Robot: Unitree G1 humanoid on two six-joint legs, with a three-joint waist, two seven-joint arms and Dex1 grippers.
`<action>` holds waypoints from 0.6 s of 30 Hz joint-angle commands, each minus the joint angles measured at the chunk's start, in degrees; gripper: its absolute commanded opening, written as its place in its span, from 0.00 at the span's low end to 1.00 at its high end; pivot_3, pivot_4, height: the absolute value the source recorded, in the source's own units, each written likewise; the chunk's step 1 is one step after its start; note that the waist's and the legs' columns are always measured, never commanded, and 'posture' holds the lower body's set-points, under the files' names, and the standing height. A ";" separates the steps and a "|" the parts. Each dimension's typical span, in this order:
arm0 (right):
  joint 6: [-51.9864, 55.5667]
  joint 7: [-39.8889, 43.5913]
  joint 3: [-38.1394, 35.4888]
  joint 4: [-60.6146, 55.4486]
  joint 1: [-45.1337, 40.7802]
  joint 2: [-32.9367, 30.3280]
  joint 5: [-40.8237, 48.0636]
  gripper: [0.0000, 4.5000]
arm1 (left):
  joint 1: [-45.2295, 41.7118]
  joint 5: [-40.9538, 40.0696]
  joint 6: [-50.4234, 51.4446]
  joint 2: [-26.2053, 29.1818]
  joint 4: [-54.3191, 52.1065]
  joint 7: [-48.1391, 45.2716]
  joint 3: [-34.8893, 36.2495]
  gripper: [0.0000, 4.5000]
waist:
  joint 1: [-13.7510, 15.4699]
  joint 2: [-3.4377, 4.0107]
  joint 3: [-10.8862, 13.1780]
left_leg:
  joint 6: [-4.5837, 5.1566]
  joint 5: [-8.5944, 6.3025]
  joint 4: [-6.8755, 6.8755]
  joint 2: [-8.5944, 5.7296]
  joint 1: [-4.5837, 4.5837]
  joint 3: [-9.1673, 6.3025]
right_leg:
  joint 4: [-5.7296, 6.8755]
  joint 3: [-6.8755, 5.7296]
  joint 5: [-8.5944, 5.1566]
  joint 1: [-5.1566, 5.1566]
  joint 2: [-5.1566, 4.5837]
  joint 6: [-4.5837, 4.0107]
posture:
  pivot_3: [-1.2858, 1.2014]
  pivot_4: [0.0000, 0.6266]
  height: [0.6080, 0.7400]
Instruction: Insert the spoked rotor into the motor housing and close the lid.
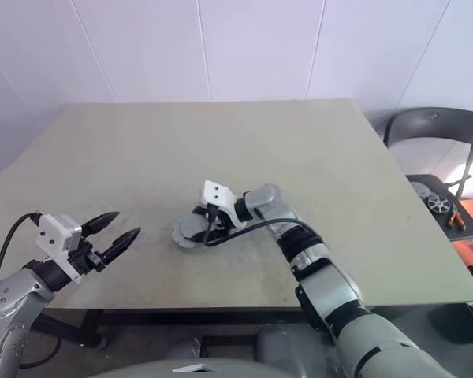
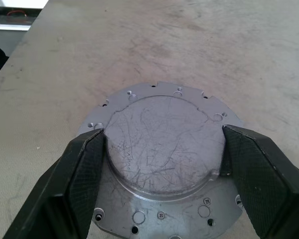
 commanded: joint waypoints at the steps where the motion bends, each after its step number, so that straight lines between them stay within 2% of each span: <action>1: -0.48 0.46 1.36 0.19 -0.55 -0.72 -1.84 0.76 | -0.03 0.21 -2.03 0.44 -0.01 -0.49 1.15 0.72 | 0.00 0.00 0.00 | 0.00 0.00 0.00 0.00 0.01 0.00 | 0.00 0.00 0.00 0.01 0.00 0.00 | 0.52 0.00 1.00; 8: 0.43 0.47 2.94 0.68 -0.60 -1.63 -3.54 0.76 | -1.09 0.17 -1.28 0.34 -0.56 0.14 -0.20 0.72 | 0.13 -0.01 -0.01 | 0.00 0.00 0.01 0.00 0.02 0.00 | -0.01 0.00 0.00 0.04 -0.01 0.00 | 0.52 0.00 1.00; 18: 7.06 0.41 4.17 0.18 0.25 -1.73 -3.97 0.76 | -9.94 7.68 -3.38 -3.64 5.11 3.76 -11.42 0.72 | 0.23 -0.01 -0.17 | 0.00 0.00 0.07 -0.02 0.20 -0.01 | 0.00 0.00 0.00 0.26 0.00 0.01 | 0.52 0.00 1.00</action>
